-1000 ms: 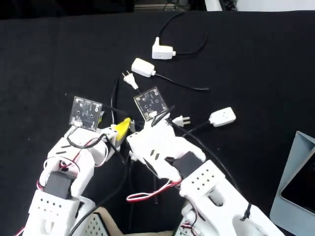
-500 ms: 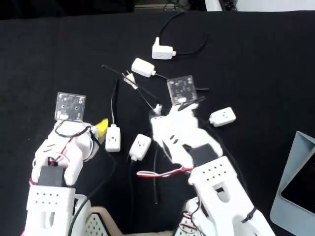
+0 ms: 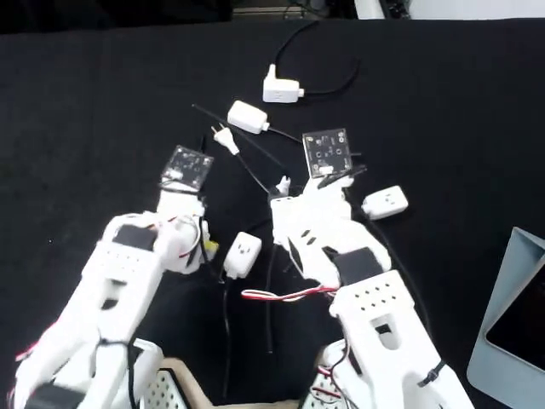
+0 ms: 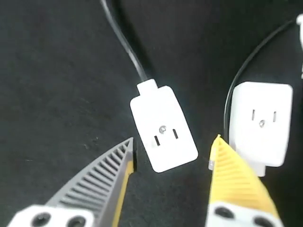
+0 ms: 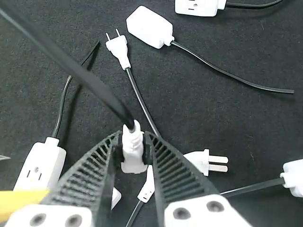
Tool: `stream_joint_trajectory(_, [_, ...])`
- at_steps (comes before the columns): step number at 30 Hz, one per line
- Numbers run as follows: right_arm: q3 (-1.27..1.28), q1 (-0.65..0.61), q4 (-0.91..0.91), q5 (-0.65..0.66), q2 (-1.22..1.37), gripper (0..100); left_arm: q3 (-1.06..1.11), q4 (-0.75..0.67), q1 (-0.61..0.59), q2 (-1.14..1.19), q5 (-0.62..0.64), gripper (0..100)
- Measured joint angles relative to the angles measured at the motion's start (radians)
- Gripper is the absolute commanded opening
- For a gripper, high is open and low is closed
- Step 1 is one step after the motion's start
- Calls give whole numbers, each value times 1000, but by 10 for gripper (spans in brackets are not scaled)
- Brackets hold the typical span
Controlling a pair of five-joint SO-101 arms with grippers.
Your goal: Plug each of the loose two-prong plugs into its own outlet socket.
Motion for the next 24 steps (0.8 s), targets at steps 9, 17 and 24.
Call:
stream_joint_trajectory(9, [0, 3, 0, 0, 0, 13, -103, 0, 0, 196, 3, 260])
stream_joint_trajectory(17, [0, 3, 0, 0, 0, 13, -135, 6, -2, 130, 75, 261])
stream_joint_trajectory(24, [0, 3, 0, 0, 0, 13, -81, 9, 55, 140, 77, 261])
